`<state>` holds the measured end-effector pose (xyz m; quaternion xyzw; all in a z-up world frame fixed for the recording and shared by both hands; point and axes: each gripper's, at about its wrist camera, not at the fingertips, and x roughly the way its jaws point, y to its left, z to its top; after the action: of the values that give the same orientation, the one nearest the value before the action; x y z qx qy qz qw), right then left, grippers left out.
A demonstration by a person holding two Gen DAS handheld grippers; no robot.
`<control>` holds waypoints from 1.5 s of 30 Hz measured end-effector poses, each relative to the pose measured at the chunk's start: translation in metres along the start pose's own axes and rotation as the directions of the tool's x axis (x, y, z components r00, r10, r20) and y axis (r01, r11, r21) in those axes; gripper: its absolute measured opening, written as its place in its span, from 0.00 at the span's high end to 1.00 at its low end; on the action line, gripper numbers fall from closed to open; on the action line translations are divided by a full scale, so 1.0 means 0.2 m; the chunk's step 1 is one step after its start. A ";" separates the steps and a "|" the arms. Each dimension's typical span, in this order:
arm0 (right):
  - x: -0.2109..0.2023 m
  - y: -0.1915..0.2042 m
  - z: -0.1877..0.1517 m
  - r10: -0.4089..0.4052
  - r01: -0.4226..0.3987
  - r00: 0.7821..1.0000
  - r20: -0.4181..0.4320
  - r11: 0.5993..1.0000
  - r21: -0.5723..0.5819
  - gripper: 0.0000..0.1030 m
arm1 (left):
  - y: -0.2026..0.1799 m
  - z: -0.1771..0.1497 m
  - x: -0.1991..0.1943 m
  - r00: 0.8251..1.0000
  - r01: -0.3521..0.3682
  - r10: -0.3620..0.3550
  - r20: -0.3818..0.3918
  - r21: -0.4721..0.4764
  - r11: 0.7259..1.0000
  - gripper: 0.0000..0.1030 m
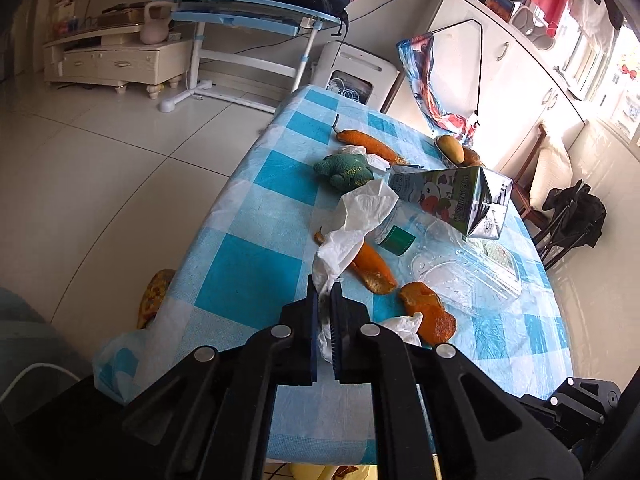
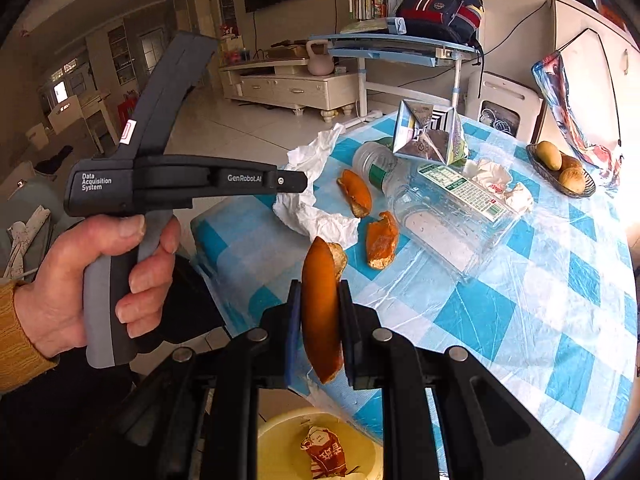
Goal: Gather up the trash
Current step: 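Drop the orange peel into the bucket with the right tool while the left grasps tissue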
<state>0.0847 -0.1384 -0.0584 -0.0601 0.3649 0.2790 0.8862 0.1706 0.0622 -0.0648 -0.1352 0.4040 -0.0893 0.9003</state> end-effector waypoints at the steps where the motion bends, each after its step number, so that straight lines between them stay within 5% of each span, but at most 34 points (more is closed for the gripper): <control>1: -0.02 0.00 -0.01 0.000 0.000 1.000 0.007 1.000 0.013 0.82 | 0.00 -0.01 -0.03 1.000 0.009 -0.009 0.010 -0.006 1.000 0.94; 13: -0.22 0.02 -0.18 -0.018 0.018 1.000 -0.003 0.991 0.133 0.82 | -0.10 -0.21 -0.33 0.996 0.081 -0.082 0.044 0.030 0.996 0.94; 25: -0.20 0.07 -0.46 0.004 0.036 0.983 -0.184 0.977 0.212 0.82 | -0.19 -0.34 -0.47 0.993 0.109 -0.112 0.038 0.081 0.991 0.94; 29: -0.14 0.08 -0.49 -0.009 0.064 0.968 -0.251 0.975 0.210 0.74 | -0.22 -0.37 -0.50 0.992 0.119 -0.123 0.031 0.096 0.988 0.94; 39: -0.32 -0.05 -0.48 -0.059 0.082 0.995 -0.074 0.931 0.357 0.54 | -0.30 -0.47 -0.51 0.989 0.150 -0.149 -0.013 0.136 0.979 0.94; 45: -0.48 -0.12 -0.46 -0.122 0.075 0.989 0.086 0.903 0.423 0.47 | -0.38 -0.59 -0.49 0.981 0.186 -0.175 -0.079 0.175 0.967 0.94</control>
<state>-0.0139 -0.2291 -0.0626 0.1282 0.3630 0.1521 0.9103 0.0124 -0.0038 -0.0471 -0.0860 0.4083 -0.2115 0.8838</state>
